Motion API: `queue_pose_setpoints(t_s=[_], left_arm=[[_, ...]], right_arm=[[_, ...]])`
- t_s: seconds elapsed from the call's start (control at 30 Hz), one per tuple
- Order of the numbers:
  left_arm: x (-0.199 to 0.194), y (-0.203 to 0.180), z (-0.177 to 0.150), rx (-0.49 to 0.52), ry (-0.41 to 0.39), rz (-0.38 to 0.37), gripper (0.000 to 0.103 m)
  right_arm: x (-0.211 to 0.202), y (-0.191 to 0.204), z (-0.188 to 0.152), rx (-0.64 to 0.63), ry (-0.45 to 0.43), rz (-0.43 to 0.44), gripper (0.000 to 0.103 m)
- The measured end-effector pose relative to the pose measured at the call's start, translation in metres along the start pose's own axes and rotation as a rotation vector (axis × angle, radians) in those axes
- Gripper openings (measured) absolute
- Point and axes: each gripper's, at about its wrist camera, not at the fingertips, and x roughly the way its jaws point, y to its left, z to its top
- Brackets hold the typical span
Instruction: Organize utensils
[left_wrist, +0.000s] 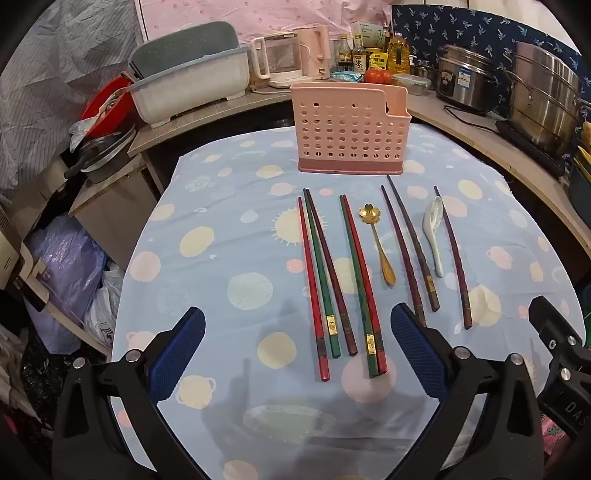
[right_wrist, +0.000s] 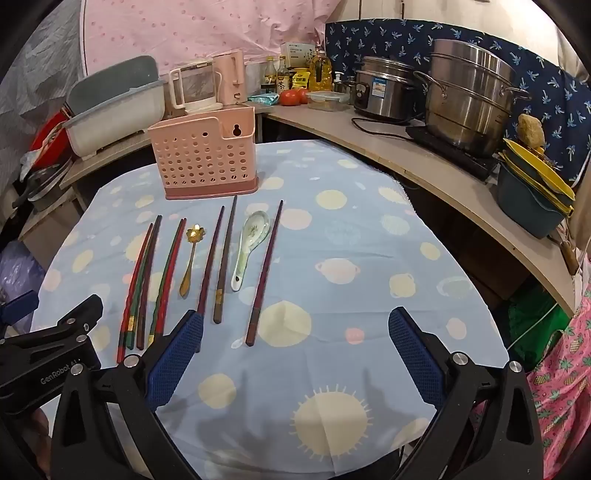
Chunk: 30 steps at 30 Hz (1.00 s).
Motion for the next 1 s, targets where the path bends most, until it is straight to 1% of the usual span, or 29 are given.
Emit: queue_pose_setpoints(t_s=[0.2,0.23,0.6,1.0], left_arm=[[0.0037,-0.0023,0.0039,0.001,0.007,-0.003,0.096],[0.0002,-0.0020,0.0027,-0.005,-0.006,0.001,0.096],[-0.0037,0.0048,0.0019,-0.011,-0.020,0.006,0.096],[-0.0049,0.0062,0.0028,-0.015,-0.021,0.012,0.096]], right_arm=[[-0.0015,0.0004,0.0013,-0.002,0.001,0.000,0.096],[-0.0016,0.0005,0.0013,-0.002,0.000,0.000,0.096],[-0.0031,0.0019,0.0013,-0.004,-0.003,-0.004,0.096],[-0.0006,0.0002,0.0023,0.004,0.001,-0.001,0.096]])
